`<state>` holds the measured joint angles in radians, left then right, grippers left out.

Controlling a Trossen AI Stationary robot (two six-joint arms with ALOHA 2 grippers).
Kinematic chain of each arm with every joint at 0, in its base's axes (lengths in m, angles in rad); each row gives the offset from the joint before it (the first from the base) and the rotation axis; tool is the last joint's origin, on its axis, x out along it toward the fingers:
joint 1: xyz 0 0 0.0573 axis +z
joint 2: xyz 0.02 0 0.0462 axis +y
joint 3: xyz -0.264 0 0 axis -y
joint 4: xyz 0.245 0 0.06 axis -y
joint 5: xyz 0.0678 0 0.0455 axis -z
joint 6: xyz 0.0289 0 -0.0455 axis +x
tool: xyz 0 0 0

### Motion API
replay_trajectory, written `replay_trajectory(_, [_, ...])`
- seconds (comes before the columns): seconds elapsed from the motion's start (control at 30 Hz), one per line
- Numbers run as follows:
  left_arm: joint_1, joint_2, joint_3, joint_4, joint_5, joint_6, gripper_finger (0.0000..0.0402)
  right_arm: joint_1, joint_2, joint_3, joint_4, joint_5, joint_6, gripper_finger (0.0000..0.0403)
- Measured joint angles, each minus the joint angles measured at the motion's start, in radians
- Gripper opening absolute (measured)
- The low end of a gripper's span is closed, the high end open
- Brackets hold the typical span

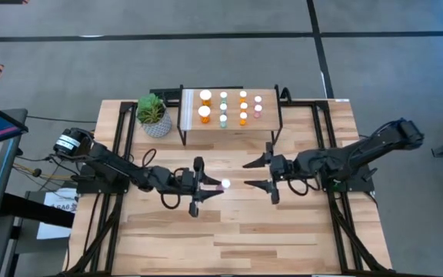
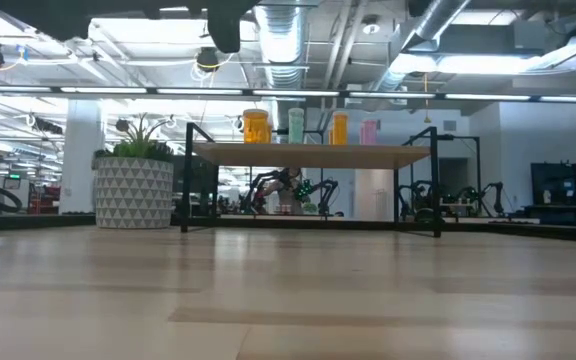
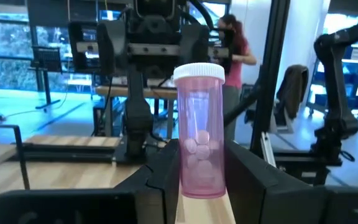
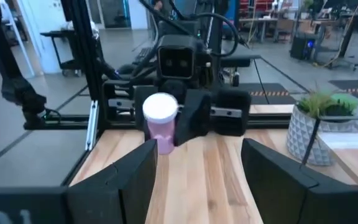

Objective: Pick and place medicine bottles onto shelf by color
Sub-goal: Put the pink pill bottle on the shelf aligned with the other pink pill bottles

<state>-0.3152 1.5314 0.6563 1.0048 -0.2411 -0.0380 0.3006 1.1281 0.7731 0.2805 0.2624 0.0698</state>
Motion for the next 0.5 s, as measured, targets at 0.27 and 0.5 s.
replay_trajectory(0.27, [0.018, 0.0, 0.0, 0.016, 0.002, -0.001, 0.009, -0.036, 0.114, 0.064, 0.048, -0.005, -0.002, 0.0256])
replay_trajectory(0.5, [0.018, 0.0, 0.0, 0.024, 0.003, -0.002, 0.0092, -0.041, 0.198, 0.145, 0.031, -0.105, 0.001, 0.0256])
